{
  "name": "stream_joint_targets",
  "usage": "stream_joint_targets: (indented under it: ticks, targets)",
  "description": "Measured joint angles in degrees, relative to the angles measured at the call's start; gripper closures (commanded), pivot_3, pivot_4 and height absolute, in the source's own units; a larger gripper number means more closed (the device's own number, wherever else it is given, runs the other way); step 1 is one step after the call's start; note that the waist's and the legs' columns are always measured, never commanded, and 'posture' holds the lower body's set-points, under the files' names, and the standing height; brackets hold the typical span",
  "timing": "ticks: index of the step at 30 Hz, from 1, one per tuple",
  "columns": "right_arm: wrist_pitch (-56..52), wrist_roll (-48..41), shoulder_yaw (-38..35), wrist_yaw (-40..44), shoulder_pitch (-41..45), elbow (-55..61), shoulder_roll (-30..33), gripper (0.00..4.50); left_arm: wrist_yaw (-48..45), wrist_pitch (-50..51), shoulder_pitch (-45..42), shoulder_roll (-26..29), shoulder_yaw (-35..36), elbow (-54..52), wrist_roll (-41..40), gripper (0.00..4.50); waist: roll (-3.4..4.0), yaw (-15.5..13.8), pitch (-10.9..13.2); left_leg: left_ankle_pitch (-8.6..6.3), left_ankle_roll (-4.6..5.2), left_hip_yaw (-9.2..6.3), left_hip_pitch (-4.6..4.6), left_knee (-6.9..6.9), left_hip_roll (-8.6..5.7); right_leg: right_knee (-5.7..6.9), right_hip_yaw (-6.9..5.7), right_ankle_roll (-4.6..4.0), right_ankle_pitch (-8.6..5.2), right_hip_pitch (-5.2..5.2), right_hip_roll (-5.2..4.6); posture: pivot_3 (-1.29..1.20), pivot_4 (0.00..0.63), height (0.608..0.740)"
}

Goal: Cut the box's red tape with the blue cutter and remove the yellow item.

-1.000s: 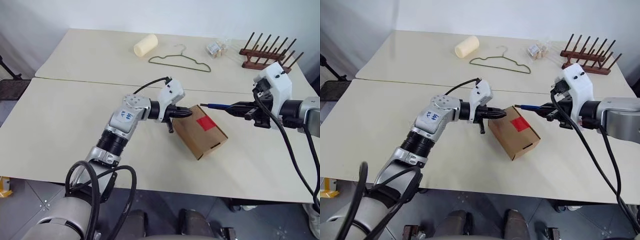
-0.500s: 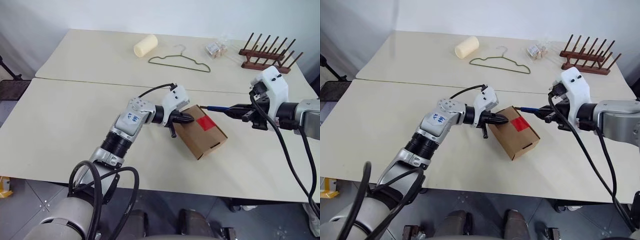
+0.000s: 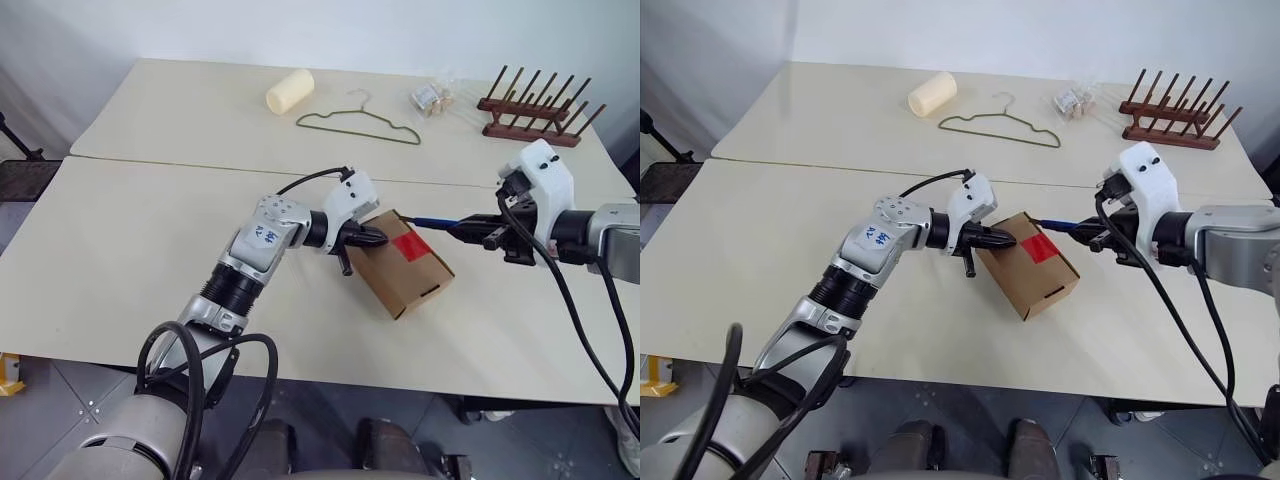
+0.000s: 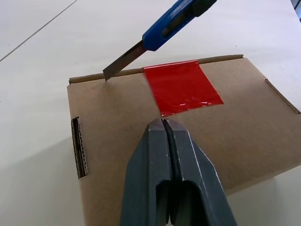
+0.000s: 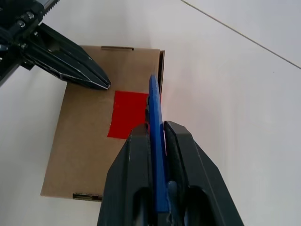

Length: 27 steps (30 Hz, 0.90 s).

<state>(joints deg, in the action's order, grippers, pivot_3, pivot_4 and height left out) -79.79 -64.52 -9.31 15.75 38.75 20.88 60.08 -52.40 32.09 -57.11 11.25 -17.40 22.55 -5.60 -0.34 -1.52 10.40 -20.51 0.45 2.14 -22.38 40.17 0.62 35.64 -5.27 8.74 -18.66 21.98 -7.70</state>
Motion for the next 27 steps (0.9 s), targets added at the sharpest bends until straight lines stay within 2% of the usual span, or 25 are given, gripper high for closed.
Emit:
stream_joint_targets:
  ticks: [10,27]
  targets:
    - [1.0,3.8,-0.1,1.0,3.0,-1.7,-2.5,4.37,-0.3,0.6,0.9,0.1,-0.2,-1.7,0.0,4.50,0.01,0.0,0.0,0.01,-0.02,0.00,0.01,0.00,0.00,0.02,0.01,0.00,0.00,0.00,0.00,0.00,0.150,0.740]
    - [-0.1,7.5,-0.1,4.1,0.2,0.6,-3.6,4.37,-0.3,1.7,1.0,0.4,-0.5,-2.5,0.0,4.50,0.03,0.0,0.0,0.01,-0.02,0.00,0.03,0.02,0.00,0.06,0.02,0.00,0.00,0.00,0.01,0.00,0.150,0.740]
